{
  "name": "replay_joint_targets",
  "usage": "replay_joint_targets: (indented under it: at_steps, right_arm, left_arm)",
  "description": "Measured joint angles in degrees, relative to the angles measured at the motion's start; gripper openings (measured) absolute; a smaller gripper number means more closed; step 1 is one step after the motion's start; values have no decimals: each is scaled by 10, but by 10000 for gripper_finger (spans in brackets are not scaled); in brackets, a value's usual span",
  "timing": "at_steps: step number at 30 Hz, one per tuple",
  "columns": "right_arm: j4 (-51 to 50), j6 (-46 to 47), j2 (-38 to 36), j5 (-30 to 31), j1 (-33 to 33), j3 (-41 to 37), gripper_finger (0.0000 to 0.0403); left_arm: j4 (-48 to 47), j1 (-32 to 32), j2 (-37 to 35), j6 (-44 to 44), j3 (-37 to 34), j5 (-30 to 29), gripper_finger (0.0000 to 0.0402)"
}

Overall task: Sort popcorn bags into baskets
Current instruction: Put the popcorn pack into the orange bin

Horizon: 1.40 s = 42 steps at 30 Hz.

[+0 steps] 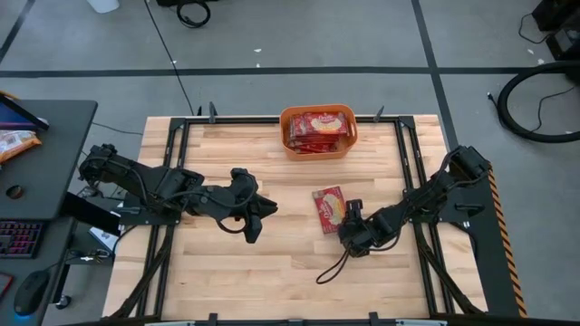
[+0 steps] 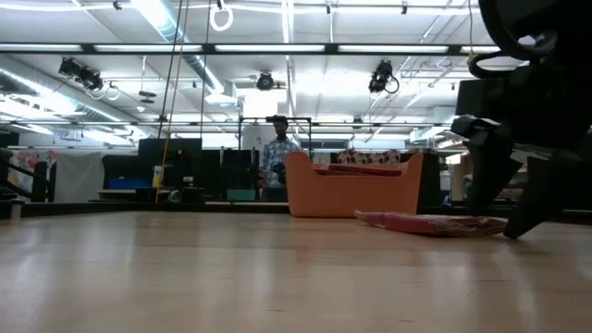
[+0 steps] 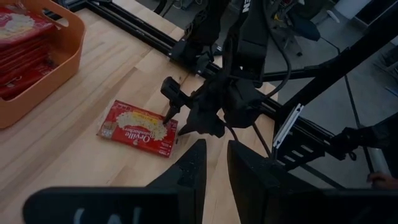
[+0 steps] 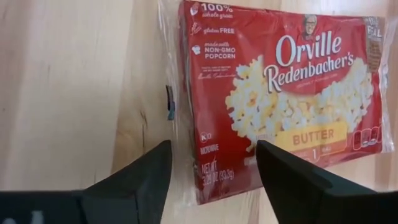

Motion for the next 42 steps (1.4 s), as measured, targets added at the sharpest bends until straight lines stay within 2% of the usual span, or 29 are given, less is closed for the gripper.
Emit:
replay_joint_targets:
  at_steps: [4,14,23,34,42]
  right_arm:
    - [10,-7,0,-16,-8,-1,190]
    - [25,-3,1,-67,-19,0,14]
    - [-21,-2,-7,-91,-19,56,6]
    - [-97,16,-88,-57,-56,139,5]
    - [-164,73,-161,-15,-126,216,3]
  left_arm:
    - [0,0,0,1,0,-3,68]
    - [0,0,0,1,0,-28,68]
    - [-4,0,0,1,0,-28,68]
    - [-5,0,17,41,1,-29,68]
    - [3,8,25,44,0,-30,68]
